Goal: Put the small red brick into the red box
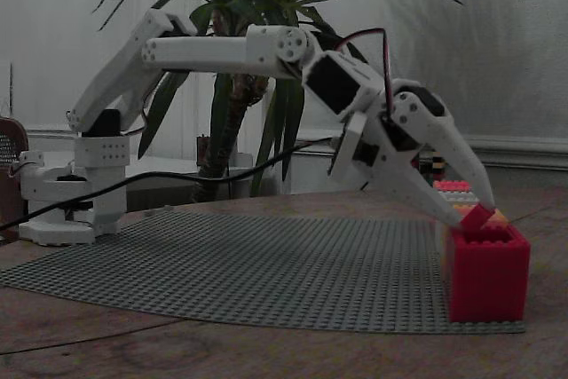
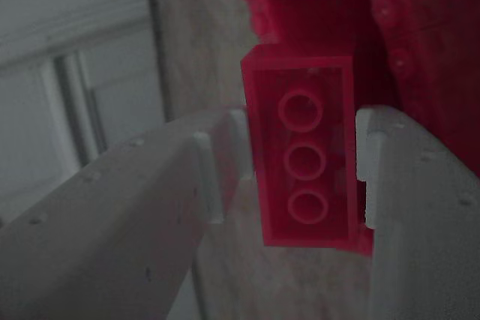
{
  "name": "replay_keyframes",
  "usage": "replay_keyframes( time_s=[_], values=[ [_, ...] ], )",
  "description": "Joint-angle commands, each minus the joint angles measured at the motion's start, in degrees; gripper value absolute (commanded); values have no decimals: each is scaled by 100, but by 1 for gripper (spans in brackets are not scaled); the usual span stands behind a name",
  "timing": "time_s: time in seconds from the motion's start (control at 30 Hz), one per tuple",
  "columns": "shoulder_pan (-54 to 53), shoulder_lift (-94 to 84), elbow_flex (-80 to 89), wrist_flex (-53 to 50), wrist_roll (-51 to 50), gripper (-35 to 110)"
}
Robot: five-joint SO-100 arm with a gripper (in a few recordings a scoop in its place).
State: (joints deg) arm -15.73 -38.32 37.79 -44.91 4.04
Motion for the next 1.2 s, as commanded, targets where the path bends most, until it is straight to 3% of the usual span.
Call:
replay_keyframes(
  time_s=[0.0, 0.27, 0.3, 0.37, 0.5, 0.67, 0.9, 1.17],
  values=[
    [-53, -316, -272, 9, 97, 14],
    [9, -1494, 1011, 413, 105, 24],
    [26, -1784, 1327, 527, 114, 21],
    [79, -2672, 2268, 756, 123, 0],
    [308, -4931, 4535, 896, 325, 0],
    [659, -7304, 6785, -554, 888, 0],
    [1266, -10688, 10758, -1345, 879, 0],
    [1433, -13342, 12454, -2470, 343, 0]
  ],
)
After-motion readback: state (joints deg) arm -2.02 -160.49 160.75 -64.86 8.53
